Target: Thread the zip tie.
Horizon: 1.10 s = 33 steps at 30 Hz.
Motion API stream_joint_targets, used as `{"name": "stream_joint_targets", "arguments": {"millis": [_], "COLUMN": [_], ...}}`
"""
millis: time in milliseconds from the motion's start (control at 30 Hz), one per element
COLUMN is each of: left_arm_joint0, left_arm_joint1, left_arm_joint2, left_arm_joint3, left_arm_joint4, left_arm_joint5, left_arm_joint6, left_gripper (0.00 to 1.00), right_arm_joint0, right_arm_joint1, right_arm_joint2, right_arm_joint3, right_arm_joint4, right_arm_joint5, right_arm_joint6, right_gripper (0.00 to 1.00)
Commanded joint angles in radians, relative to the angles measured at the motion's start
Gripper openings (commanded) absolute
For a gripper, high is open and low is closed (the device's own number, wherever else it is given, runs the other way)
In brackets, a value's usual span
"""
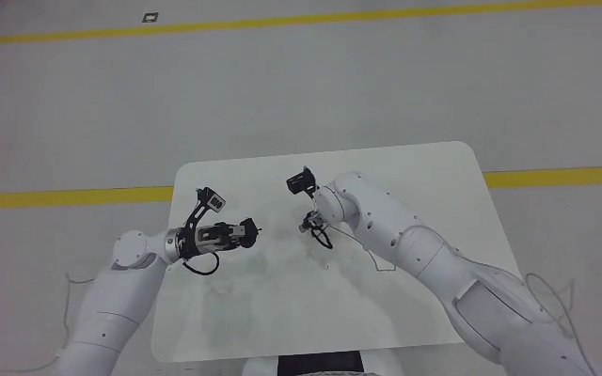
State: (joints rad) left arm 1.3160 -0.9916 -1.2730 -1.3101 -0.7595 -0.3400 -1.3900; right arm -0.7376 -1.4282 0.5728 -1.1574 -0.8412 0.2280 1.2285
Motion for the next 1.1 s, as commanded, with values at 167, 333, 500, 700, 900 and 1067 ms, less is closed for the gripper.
{"name": "stream_joint_targets", "arguments": {"millis": [167, 333, 500, 700, 900, 1067], "left_arm_joint0": [0.000, 0.000, 0.000, 0.000, 0.000, 0.000], "left_arm_joint1": [0.000, 0.000, 0.000, 0.000, 0.000, 0.000], "left_arm_joint2": [0.000, 0.000, 0.000, 0.000, 0.000, 0.000], "left_arm_joint3": [0.000, 0.000, 0.000, 0.000, 0.000, 0.000], "left_arm_joint4": [0.000, 0.000, 0.000, 0.000, 0.000, 0.000], "left_arm_joint5": [0.000, 0.000, 0.000, 0.000, 0.000, 0.000], "left_arm_joint6": [0.000, 0.000, 0.000, 0.000, 0.000, 0.000], "left_gripper": [0.00, 0.00, 0.00, 0.00, 0.00, 0.00], "right_arm_joint0": [-0.019, -0.033, -0.043, -0.051, -0.049, -0.042], "right_arm_joint1": [0.008, 0.014, 0.017, 0.011, -0.002, -0.018], "right_arm_joint2": [0.028, 0.043, 0.056, 0.056, 0.044, 0.031], "right_arm_joint3": [-0.034, -0.055, -0.066, -0.056, -0.027, 0.009], "right_arm_joint4": [-0.021, -0.047, -0.072, -0.093, -0.104, -0.108], "right_arm_joint5": [-0.020, -0.027, -0.021, -0.018, -0.010, -0.012], "right_arm_joint6": [0.007, 0.021, 0.030, 0.020, 0.011, 0.009], "right_gripper": [0.45, 0.39, 0.30, 0.27, 0.26, 0.22]}}
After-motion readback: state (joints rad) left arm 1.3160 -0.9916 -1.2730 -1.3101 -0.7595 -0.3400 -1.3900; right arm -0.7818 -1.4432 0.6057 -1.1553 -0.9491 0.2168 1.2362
